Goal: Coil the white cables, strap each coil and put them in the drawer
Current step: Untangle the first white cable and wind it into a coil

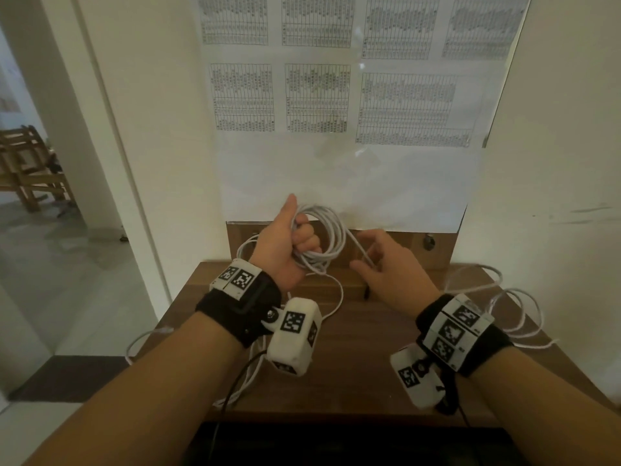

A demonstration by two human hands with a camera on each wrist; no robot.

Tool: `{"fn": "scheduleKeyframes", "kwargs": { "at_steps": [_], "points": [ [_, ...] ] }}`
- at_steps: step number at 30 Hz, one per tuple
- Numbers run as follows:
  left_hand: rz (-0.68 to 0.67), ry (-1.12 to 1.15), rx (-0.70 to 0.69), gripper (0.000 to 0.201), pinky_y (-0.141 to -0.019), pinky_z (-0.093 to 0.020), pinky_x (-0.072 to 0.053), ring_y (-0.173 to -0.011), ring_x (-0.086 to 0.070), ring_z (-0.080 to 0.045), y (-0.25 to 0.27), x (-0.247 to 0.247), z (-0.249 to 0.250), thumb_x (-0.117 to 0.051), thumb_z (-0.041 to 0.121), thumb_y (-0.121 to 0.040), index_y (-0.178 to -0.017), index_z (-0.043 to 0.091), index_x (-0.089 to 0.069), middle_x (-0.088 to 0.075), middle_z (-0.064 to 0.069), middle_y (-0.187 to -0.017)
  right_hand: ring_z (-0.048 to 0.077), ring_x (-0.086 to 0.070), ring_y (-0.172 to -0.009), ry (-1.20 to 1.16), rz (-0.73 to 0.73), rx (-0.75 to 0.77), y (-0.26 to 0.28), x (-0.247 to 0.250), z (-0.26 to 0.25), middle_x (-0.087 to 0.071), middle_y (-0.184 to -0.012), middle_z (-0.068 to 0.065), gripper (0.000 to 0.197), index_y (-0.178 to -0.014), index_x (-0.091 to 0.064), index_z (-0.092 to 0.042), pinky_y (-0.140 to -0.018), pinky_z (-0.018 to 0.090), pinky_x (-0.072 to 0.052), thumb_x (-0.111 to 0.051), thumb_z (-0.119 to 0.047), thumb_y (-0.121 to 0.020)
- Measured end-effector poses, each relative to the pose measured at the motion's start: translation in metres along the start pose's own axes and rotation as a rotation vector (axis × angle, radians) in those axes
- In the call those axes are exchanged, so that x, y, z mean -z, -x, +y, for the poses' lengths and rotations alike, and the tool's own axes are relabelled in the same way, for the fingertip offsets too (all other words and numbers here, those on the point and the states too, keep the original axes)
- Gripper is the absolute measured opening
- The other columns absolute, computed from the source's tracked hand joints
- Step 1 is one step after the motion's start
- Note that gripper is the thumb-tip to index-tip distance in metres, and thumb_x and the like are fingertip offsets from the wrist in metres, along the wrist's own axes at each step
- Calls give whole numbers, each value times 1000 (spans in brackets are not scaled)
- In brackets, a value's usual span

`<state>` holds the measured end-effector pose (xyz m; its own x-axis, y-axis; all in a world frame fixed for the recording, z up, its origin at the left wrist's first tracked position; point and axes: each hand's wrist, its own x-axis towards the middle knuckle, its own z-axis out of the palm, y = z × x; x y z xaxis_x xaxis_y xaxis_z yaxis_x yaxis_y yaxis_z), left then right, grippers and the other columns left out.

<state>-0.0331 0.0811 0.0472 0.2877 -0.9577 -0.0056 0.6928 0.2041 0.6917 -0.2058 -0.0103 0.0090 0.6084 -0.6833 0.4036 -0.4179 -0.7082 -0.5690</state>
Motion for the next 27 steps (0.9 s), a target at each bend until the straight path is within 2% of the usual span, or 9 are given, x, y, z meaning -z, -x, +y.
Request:
{"fn": "scheduleKeyframes", "kwargs": {
  "at_steps": [2, 4, 8, 11, 14, 17, 19, 22, 27],
  "points": [
    [55, 21, -45, 47, -42, -19, -27, -40, -25, -8, -1, -1, 5, -47, 53, -100, -68, 19, -43, -26, 7, -45, 11, -63, -87, 242, -83, 14, 3, 5, -2, -63, -98, -14, 42, -138, -48, -34, -78, 37, -56, -59, -37, -97],
    [95, 27, -109, 45, -41, -19, -27, -40, -26, -8, -3, -2, 13, -46, 50, -101, -69, 20, -41, -26, 6, -46, 13, -66, -94, 407, -96, 37, 6, 10, -2, -68, -104, -12, 34, -132, -56, -34, -82, 37, -56, -56, -41, -98],
    [168, -35, -270, 44, -40, -22, -31, -40, -29, -10, -8, 5, 33, -46, 43, -104, -68, 21, -38, -29, 6, -46, 12, -64, -82, 585, -69, 57, 9, 17, 9, -68, -82, -12, 21, -106, -65, -34, -96, 37, -45, -52, -48, -97],
    [307, -191, -385, 47, -46, -24, -38, -41, -38, -11, -15, 16, 40, -47, 41, -105, -63, 19, -41, -38, 5, -45, 11, -60, -73, 510, -33, 52, 10, 21, 19, -62, -76, -13, 18, -98, -65, -31, -88, 43, -51, -54, -45, -96],
    [383, -607, -406, 49, -58, -32, -44, -49, -46, -15, -17, 20, 27, -48, 41, -104, -60, 20, -50, -47, 4, -49, 8, -59, -72, 313, -13, 188, 10, 24, 8, -63, -78, -15, 28, -97, -69, -31, -80, 45, -54, -48, -49, -93],
    [289, -1080, -403, 44, -58, -30, -45, -50, -52, -14, -13, 18, 5, -48, 38, -104, -66, 17, -53, -57, 5, -54, 8, -59, -76, 209, -27, 331, 8, 27, -14, -63, -83, -12, 34, -99, -71, -30, -77, 39, -52, -45, -50, -91],
    [166, -1261, -390, 39, -59, -29, -46, -51, -56, -12, -10, 14, -7, -48, 32, -104, -72, 13, -59, -67, 2, -58, 3, -55, -76, 133, -11, 337, 4, 28, -23, -59, -83, -15, 26, -104, -73, -26, -73, 25, -47, -54, -40, -94],
    [-3, -1258, -295, 38, -61, -25, -51, -52, -60, -9, 0, 7, -17, -45, 34, -106, -94, 1, -61, -72, 1, -63, 2, -53, -73, -42, 52, 200, -5, 30, -22, -58, -79, -13, 19, -109, -76, -24, -69, 20, -41, -63, -24, -95],
    [-137, -1126, -235, 44, -57, -19, -51, -52, -64, -12, 19, -9, -26, -37, 36, -108, -107, -2, -60, -71, -3, -62, 10, -69, -96, -358, 127, -74, -18, 30, -12, -76, -96, -4, 21, -93, -79, -27, -91, 35, -57, -66, -12, -90]
  ]
}}
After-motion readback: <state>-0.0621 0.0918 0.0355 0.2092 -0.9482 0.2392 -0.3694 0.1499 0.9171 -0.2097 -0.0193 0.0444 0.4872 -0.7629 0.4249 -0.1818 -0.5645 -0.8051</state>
